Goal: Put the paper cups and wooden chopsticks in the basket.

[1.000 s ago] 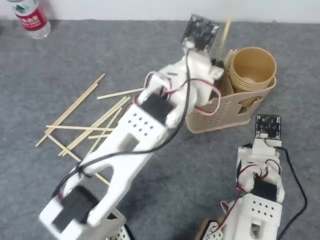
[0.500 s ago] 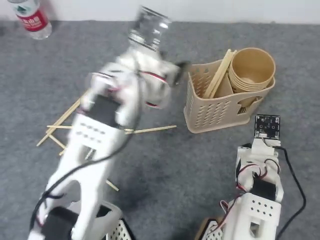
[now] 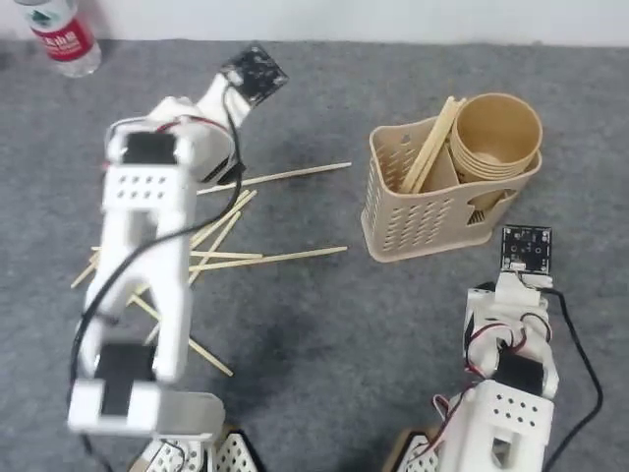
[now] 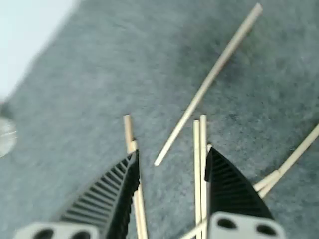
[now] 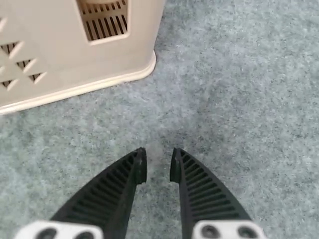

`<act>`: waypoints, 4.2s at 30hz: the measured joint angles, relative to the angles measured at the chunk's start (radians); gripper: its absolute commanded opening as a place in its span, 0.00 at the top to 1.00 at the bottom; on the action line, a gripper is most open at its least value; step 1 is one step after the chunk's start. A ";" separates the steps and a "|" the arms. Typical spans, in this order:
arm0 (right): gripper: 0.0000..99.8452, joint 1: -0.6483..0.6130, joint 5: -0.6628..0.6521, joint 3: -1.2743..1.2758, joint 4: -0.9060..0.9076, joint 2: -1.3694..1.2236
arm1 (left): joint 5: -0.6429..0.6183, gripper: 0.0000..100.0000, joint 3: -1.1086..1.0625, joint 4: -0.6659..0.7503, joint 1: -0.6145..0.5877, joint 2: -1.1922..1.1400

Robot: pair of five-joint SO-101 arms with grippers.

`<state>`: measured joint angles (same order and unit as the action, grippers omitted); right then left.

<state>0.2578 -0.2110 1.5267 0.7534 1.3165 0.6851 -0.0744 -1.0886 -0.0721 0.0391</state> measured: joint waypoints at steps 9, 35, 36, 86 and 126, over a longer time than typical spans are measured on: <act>0.90 0.002 0.000 0.000 0.000 0.000 | 0.018 0.80 0.482 -0.057 0.032 -0.614; 0.90 -0.028 0.000 0.000 0.000 0.000 | 0.331 0.85 1.679 -0.509 0.057 -1.488; 0.90 -0.028 0.000 0.000 0.000 0.000 | 0.348 0.87 1.672 -0.525 0.057 -1.488; 0.90 -0.035 -0.006 0.012 0.000 0.000 | -0.825 0.99 1.539 -0.634 0.620 -0.275; 0.90 -0.035 -0.006 0.012 0.000 0.000 | -0.922 0.86 1.714 -0.554 0.697 -0.786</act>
<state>0.2225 -0.2171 1.5390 0.7534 1.3165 -0.2371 1.6395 -1.6425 0.6245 -0.7465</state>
